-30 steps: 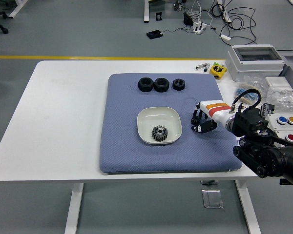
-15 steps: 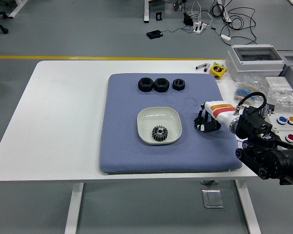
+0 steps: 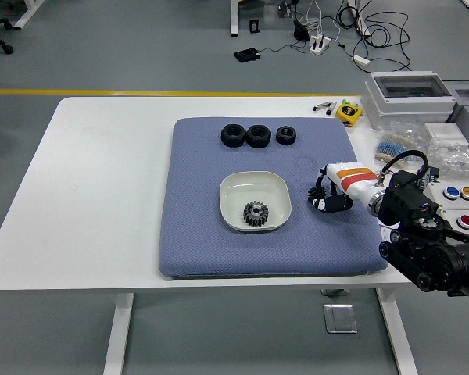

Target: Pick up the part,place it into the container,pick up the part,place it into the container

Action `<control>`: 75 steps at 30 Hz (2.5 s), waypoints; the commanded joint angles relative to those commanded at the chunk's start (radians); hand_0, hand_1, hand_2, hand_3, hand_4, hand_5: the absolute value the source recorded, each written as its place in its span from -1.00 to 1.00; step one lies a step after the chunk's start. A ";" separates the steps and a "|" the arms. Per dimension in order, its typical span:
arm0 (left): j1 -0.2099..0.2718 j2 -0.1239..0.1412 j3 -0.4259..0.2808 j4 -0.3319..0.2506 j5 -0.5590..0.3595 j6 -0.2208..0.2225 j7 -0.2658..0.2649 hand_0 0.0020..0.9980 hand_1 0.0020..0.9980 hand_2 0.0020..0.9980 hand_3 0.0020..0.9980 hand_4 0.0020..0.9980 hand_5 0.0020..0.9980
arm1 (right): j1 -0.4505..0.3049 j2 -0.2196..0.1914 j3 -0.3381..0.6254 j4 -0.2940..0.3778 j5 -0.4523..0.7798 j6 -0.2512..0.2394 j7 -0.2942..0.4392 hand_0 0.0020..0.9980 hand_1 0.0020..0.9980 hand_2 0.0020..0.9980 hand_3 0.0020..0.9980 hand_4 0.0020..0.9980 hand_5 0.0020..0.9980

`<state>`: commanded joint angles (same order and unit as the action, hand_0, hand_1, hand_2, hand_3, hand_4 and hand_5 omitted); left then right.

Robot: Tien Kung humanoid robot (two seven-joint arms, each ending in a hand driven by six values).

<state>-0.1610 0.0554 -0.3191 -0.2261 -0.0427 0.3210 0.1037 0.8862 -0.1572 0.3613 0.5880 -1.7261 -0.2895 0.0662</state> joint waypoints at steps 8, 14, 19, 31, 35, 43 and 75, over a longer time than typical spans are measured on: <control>0.008 0.001 0.003 0.000 -0.002 -0.001 -0.002 0.04 0.10 0.41 0.20 0.19 0.15 | 0.008 -0.025 0.038 0.146 -0.056 -0.039 -0.005 -1.00 -0.80 -0.54 -0.03 0.22 -0.18; 0.005 0.005 0.005 0.001 0.000 0.000 -0.002 0.04 0.09 0.40 0.21 0.19 0.15 | 0.048 0.011 0.014 0.181 -0.063 -0.059 -0.020 -1.00 -0.78 -0.53 -0.03 0.19 -0.17; 0.001 0.006 0.008 0.001 -0.004 0.001 -0.004 0.03 0.09 0.40 0.21 0.19 0.15 | 0.083 0.057 -0.020 0.174 -0.104 0.004 -0.095 -0.90 -0.61 -0.36 0.00 0.22 -0.28; -0.003 0.007 0.010 0.000 -0.003 0.002 -0.005 0.03 0.08 0.40 0.21 0.19 0.15 | 0.119 0.120 -0.062 0.147 -0.169 0.144 -0.176 -0.56 -0.21 0.13 0.40 0.87 -0.21; -0.003 0.007 0.006 0.001 0.003 0.001 -0.002 0.03 0.08 0.40 0.21 0.19 0.15 | 0.125 0.124 -0.061 0.149 -0.168 0.133 -0.168 -0.56 -0.21 0.13 0.40 0.87 -0.21; -0.001 0.006 0.006 0.001 0.002 0.002 -0.004 0.01 0.07 0.39 0.20 0.21 0.17 | 0.126 0.103 -0.040 0.165 -0.172 0.070 -0.168 -0.48 -0.12 0.30 0.55 0.95 -0.18; 0.014 -0.004 0.001 0.008 -0.014 0.001 -0.013 0.04 0.09 0.39 0.20 0.18 0.14 | -0.212 -0.270 0.449 0.557 0.782 0.133 0.075 0.39 0.48 0.59 0.53 0.99 0.34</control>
<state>-0.1474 0.0517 -0.3182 -0.2179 -0.0567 0.3225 0.0906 0.6739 -0.4269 0.8100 1.1453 -0.9444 -0.1563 0.1408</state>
